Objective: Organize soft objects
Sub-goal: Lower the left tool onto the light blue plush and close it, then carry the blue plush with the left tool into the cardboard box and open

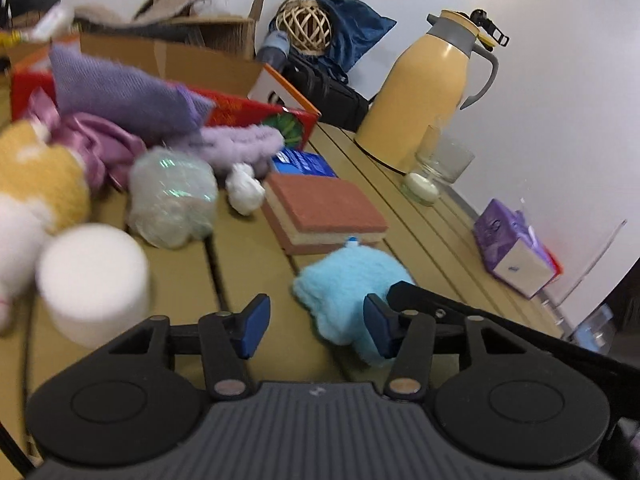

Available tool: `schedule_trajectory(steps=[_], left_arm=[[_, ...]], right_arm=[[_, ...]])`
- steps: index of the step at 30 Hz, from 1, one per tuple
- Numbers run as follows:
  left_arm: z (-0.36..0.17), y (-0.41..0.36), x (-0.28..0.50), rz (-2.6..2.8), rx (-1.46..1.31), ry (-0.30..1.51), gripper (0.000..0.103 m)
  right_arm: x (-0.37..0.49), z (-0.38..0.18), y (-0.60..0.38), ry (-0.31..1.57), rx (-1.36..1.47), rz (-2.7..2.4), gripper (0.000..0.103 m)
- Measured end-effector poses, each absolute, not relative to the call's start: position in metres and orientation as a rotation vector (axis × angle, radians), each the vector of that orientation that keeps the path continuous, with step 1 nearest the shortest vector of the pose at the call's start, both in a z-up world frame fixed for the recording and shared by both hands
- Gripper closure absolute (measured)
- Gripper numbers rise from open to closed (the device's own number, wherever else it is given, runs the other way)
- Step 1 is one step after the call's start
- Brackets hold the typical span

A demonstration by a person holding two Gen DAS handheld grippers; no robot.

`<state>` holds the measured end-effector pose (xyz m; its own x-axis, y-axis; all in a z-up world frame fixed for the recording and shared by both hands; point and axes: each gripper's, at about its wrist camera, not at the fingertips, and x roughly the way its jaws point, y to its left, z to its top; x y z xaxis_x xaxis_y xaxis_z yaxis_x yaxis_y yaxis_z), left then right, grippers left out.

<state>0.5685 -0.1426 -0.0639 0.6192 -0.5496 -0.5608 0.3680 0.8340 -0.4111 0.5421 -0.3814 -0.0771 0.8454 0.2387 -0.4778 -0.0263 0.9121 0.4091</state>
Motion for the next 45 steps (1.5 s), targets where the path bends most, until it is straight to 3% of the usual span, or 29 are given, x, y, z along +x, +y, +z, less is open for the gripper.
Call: schedule_trajectory(steps=[2, 5, 8, 15, 22, 27, 31, 37, 41, 45], left_arm=[[-0.067, -0.146, 0.573, -0.556, -0.299, 0.750, 0.056], [-0.072, -0.149, 0.578, -0.592, -0.334, 0.762, 0.076], [-0.071, -0.151, 0.579, -0.590, -0.343, 0.761, 0.078], [0.000, -0.138, 0.590, -0.596, -0.355, 0.657, 0.079], [0.069, -0.131, 0.738, -0.544, -0.259, 0.634, 0.079], [0.035, -0.119, 0.875, -0.527, -0.356, 0.788, 0.079], [0.003, -0.116, 0.940, -0.474, -0.391, 0.860, 0.083], [-0.015, -0.116, 0.960, -0.417, -0.382, 0.910, 0.075], [0.014, -0.109, 0.941, -0.430, -0.365, 0.854, 0.062], [0.065, -0.098, 0.898, -0.426, -0.306, 0.797, 0.053]], right_arm=[[0.541, -0.080, -0.389, 0.548, 0.437, 0.151, 0.055], [0.547, -0.088, -0.391, 0.577, 0.459, 0.185, 0.056], [0.549, -0.088, -0.391, 0.576, 0.490, 0.214, 0.070], [0.568, -0.029, -0.385, 0.470, 0.479, 0.285, 0.071], [0.731, 0.032, -0.363, 0.495, 0.452, 0.346, 0.071], [0.865, 0.022, -0.339, 0.628, 0.370, 0.285, 0.071], [0.940, -0.006, -0.333, 0.726, 0.371, 0.231, 0.072], [0.961, -0.032, -0.309, 0.793, 0.160, 0.153, 0.085], [0.947, -0.015, -0.311, 0.767, 0.160, 0.142, 0.081], [0.908, 0.036, -0.316, 0.713, 0.142, 0.156, 0.081]])
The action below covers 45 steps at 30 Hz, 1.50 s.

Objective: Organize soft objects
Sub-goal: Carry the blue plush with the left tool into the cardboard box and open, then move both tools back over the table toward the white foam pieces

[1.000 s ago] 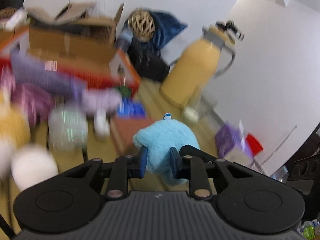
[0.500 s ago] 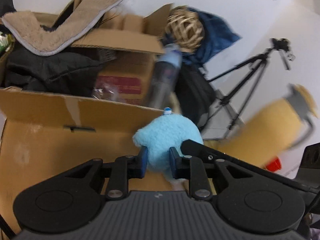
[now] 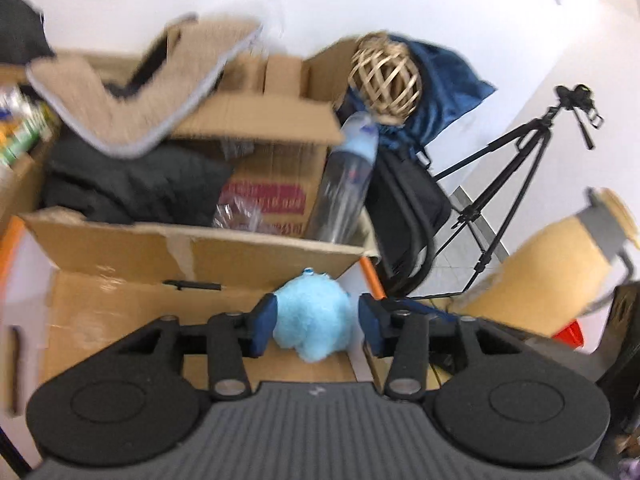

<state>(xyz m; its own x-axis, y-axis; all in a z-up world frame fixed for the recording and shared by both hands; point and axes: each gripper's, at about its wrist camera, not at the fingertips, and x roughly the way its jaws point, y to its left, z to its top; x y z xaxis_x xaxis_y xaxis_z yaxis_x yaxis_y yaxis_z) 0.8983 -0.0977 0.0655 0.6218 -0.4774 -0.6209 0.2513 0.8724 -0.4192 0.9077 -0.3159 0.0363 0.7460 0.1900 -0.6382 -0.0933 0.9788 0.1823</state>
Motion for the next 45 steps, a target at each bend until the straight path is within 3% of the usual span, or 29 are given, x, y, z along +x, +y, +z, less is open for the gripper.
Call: schedule_trajectory(steps=[4, 13, 19, 28, 35, 40, 45], left_arm=[[0.119, -0.078, 0.839, -0.400, -0.260, 0.718, 0.039], [0.190, -0.036, 0.659, -0.348, -0.153, 0.518, 0.021], [0.165, -0.010, 0.514, -0.305, -0.110, 0.324, 0.005], [0.082, 0.005, 0.325, -0.242, 0.005, 0.117, 0.000], [0.061, 0.011, 0.306, -0.256, 0.014, 0.165, 0.000], [0.040, 0.020, 0.333, -0.209, -0.034, 0.237, 0.000], [0.017, 0.029, 0.376, -0.167, -0.093, 0.316, 0.000]], right_arm=[[0.849, 0.095, -0.321, 0.646, 0.100, 0.169, 0.078], [0.686, 0.174, -0.331, 0.516, 0.030, 0.206, 0.054], [0.557, 0.150, -0.334, 0.382, 0.052, 0.281, 0.041], [0.376, 0.068, -0.310, 0.216, 0.006, 0.236, 0.014], [0.337, 0.034, -0.287, 0.274, -0.008, 0.276, 0.012], [0.350, 0.020, -0.283, 0.271, 0.013, 0.280, 0.012], [0.380, 0.001, -0.283, 0.291, 0.022, 0.275, 0.004]])
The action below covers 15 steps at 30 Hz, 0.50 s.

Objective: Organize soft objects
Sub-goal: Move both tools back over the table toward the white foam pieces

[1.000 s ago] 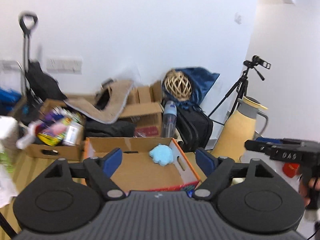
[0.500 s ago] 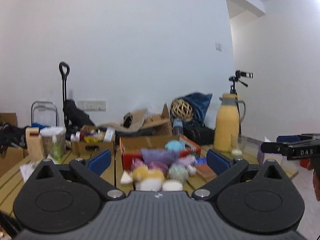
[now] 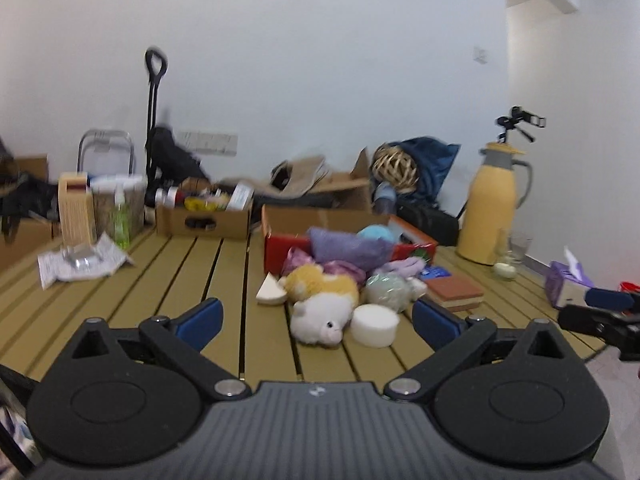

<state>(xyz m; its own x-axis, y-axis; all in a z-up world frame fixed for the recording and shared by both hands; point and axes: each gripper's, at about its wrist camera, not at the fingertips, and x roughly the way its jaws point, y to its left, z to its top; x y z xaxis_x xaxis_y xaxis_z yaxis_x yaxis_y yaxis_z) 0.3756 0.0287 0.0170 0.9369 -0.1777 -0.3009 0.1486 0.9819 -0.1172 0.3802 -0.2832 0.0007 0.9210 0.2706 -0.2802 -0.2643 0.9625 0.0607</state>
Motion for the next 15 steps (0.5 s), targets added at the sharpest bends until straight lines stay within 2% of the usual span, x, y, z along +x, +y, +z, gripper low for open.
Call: schedule_trajectory(steps=[3, 7, 10, 13, 15], left_arm=[[0.010, 0.031, 0.411, -0.149, -0.092, 0.335, 0.003], [0.000, 0.037, 0.475, -0.097, -0.076, 0.378, 0.017], [-0.011, 0.041, 0.531, -0.085, -0.088, 0.449, 0.028], [-0.029, 0.041, 0.576, -0.083, -0.090, 0.516, 0.028], [-0.041, 0.038, 0.598, -0.080, -0.073, 0.545, 0.028]], right_arm=[[0.411, -0.007, -0.283, 0.335, 0.027, 0.269, 0.004], [0.462, -0.014, -0.278, 0.367, 0.009, 0.251, 0.011], [0.509, -0.020, -0.273, 0.394, 0.004, 0.233, 0.021], [0.555, -0.027, -0.272, 0.419, 0.010, 0.226, 0.033], [0.585, -0.033, -0.270, 0.438, -0.013, 0.209, 0.047]])
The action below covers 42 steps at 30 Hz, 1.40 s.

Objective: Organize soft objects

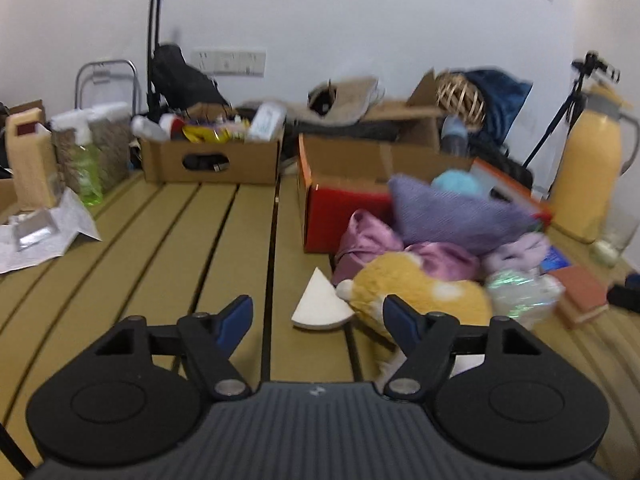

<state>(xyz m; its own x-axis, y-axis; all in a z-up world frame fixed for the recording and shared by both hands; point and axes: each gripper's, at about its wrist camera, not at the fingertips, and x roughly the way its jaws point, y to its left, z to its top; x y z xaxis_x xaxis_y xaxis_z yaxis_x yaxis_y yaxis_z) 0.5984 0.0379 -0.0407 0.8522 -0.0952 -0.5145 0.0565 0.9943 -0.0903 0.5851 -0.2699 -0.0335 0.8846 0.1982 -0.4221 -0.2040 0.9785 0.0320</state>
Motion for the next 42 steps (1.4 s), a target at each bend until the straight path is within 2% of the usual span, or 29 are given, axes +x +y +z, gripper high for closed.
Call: schedule_trajectory(steps=[3, 4, 6, 7, 9, 11, 14, 15, 17, 21, 27, 36, 42], left_arm=[[-0.056, 0.038, 0.621, -0.074, -0.067, 0.568, 0.031], [-0.059, 0.039, 0.625, -0.075, -0.075, 0.569, 0.035], [-0.062, 0.046, 0.634, -0.107, -0.127, 0.598, 0.048], [-0.064, 0.051, 0.636, -0.122, -0.157, 0.608, 0.050], [-0.067, 0.058, 0.640, -0.135, -0.209, 0.624, 0.049], [-0.069, 0.063, 0.641, -0.117, -0.251, 0.618, 0.043], [-0.067, 0.061, 0.640, -0.115, -0.247, 0.606, 0.044], [-0.068, 0.060, 0.641, -0.121, -0.246, 0.612, 0.047], [-0.068, 0.061, 0.643, -0.151, -0.259, 0.618, 0.069], [-0.068, 0.062, 0.642, -0.161, -0.278, 0.613, 0.075], [-0.051, 0.071, 0.613, -0.137, -0.344, 0.550, 0.077], [0.004, 0.059, 0.510, -0.183, -0.340, 0.436, 0.077], [0.024, 0.044, 0.468, -0.232, -0.315, 0.382, 0.076]], right_arm=[[0.619, -0.044, -0.266, 0.472, -0.054, 0.192, 0.057], [0.627, -0.047, -0.264, 0.479, -0.062, 0.196, 0.058], [0.640, -0.057, -0.260, 0.497, -0.081, 0.194, 0.069], [0.645, -0.062, -0.259, 0.505, -0.083, 0.200, 0.071], [0.652, -0.072, -0.254, 0.538, -0.096, 0.219, 0.081], [0.656, -0.075, -0.250, 0.574, -0.114, 0.234, 0.088], [0.657, -0.077, -0.248, 0.585, -0.118, 0.236, 0.090], [0.658, -0.078, -0.248, 0.593, -0.113, 0.241, 0.091], [0.659, -0.079, -0.250, 0.600, -0.099, 0.251, 0.092], [0.655, -0.078, -0.254, 0.586, -0.081, 0.252, 0.095], [0.628, -0.063, -0.248, 0.541, -0.098, 0.281, 0.096], [0.536, -0.018, -0.266, 0.456, -0.022, 0.285, 0.096], [0.488, 0.001, -0.274, 0.405, -0.011, 0.274, 0.096]])
